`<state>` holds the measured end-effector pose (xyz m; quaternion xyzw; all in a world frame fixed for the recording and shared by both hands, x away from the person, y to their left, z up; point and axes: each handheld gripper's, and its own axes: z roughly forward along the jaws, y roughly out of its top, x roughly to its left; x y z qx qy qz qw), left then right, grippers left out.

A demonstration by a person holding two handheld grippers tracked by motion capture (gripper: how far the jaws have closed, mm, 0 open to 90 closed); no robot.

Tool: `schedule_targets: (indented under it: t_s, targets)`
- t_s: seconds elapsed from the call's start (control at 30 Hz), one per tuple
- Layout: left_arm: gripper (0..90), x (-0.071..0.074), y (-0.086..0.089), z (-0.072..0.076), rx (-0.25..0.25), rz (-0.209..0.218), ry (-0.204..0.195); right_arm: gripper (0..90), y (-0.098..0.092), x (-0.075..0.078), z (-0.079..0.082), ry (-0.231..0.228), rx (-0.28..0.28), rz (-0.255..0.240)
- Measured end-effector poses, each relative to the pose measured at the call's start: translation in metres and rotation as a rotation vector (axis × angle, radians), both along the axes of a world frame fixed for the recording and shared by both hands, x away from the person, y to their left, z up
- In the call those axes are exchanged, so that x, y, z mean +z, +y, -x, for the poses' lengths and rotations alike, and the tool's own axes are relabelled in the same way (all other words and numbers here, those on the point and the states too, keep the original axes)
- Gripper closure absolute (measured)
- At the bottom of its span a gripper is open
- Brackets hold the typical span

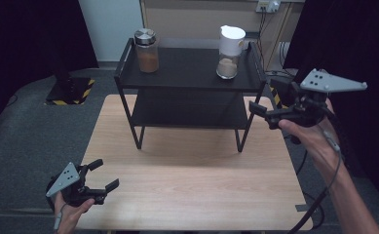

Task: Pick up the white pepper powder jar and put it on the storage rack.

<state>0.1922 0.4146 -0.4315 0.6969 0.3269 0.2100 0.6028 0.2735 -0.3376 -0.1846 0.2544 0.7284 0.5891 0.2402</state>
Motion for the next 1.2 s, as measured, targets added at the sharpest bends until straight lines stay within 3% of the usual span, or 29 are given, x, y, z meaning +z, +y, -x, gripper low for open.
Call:
schedule_targets:
  t_s: [0.5,0.77,1.2]
  targets:
    - [1.8,0.0,0.0,0.0,0.004,0.001,0.0,3.3,-0.005,-0.065,0.035,0.007,-0.04,0.02]
    - [1.8,0.0,-0.001,0.0,0.005,-0.003,0.001,3.2,-0.008,-0.089,0.048,0.009,-0.062,0.021]
    - [1.8,0.0,-0.002,0.0,0.005,-0.004,0.0,3.7,-0.012,-0.139,0.07,0.031,-0.128,0.014]
